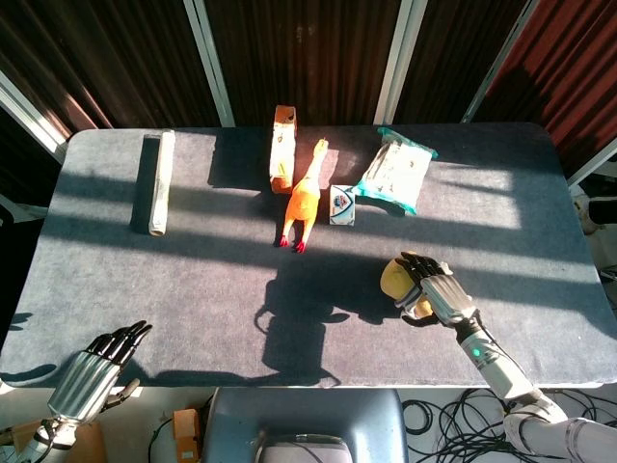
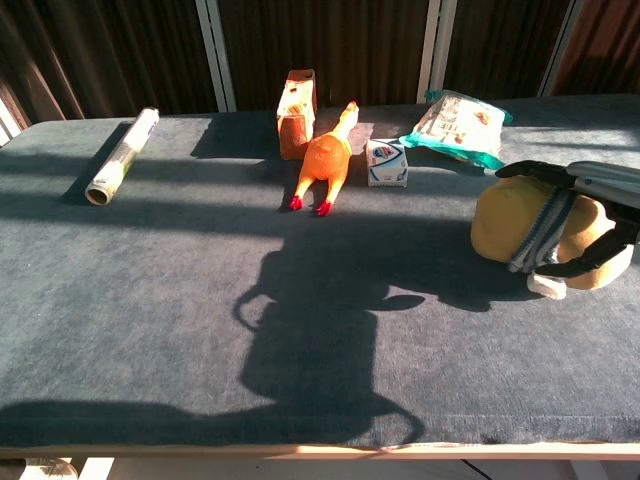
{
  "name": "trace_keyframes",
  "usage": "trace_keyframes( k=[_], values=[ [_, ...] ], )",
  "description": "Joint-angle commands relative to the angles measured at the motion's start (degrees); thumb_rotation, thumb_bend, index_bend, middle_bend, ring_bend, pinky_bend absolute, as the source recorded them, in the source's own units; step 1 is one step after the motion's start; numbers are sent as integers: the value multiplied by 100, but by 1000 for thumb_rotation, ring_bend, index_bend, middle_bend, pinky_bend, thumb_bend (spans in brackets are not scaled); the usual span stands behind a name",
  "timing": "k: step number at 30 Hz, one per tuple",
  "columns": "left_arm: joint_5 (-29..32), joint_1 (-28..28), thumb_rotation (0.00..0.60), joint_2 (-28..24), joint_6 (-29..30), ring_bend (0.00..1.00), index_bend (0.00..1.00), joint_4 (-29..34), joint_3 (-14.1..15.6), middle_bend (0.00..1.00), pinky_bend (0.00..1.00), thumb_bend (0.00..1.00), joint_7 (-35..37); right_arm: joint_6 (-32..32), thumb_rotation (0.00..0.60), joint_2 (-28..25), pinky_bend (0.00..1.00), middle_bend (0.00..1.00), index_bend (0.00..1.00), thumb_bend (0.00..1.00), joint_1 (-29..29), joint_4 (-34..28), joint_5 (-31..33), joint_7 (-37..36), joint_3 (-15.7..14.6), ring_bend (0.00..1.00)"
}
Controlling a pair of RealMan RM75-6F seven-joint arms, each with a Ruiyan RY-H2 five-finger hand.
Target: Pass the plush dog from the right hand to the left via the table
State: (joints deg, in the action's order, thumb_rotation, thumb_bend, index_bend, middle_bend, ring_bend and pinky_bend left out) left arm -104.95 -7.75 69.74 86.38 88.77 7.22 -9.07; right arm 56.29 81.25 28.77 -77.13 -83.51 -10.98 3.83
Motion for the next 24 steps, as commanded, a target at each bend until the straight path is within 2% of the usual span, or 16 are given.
trace_keyframes(
  k=[1,8,13,14,15,17,19,20,21,22,24],
  values=[
    [-12,3,600,-3,9,199,83,-2,3,105,339,239,9,-33,600,48,14,0,0,114,11,-8,94,163,0,0],
    [-5,3,600,-14,14,199,85,2,-6,106,339,238,39,-6,600,91,14,0,0,115,-36,-14,337,447,42,0],
    [10,-4,600,-35,-13,199,85,11,-1,106,339,239,76,-173,600,180,32,0,0,115,11,7,729,821,150,0],
    [9,-4,600,-43,-10,199,85,16,1,106,339,239,86,-180,600,226,78,0,0,114,17,32,822,941,179,0],
    [6,-2,600,-52,-4,199,85,24,3,106,339,239,95,-176,600,284,167,0,0,114,22,66,921,1086,210,0],
    [1,4,600,-66,18,199,85,33,4,106,339,239,127,-123,600,457,391,0,0,114,34,179,1170,1509,286,14],
    [-12,6,600,-84,34,199,85,37,10,106,339,239,159,-57,600,662,557,34,27,114,55,304,1442,1957,368,94],
    [-18,7,600,-92,41,199,86,38,12,106,339,239,177,-23,600,756,673,96,90,114,68,368,1548,2145,401,192],
    [-23,9,600,-101,51,200,86,37,14,107,339,239,197,39,600,862,763,187,204,116,80,445,1633,2317,438,316],
    [-23,12,600,-111,66,200,86,39,14,107,339,239,228,145,600,1024,833,285,343,127,93,570,1713,2506,484,422],
    [-17,14,600,-126,82,199,86,41,10,106,339,239,276,307,600,1274,934,419,556,155,111,784,1754,2684,537,566]
  ],
)
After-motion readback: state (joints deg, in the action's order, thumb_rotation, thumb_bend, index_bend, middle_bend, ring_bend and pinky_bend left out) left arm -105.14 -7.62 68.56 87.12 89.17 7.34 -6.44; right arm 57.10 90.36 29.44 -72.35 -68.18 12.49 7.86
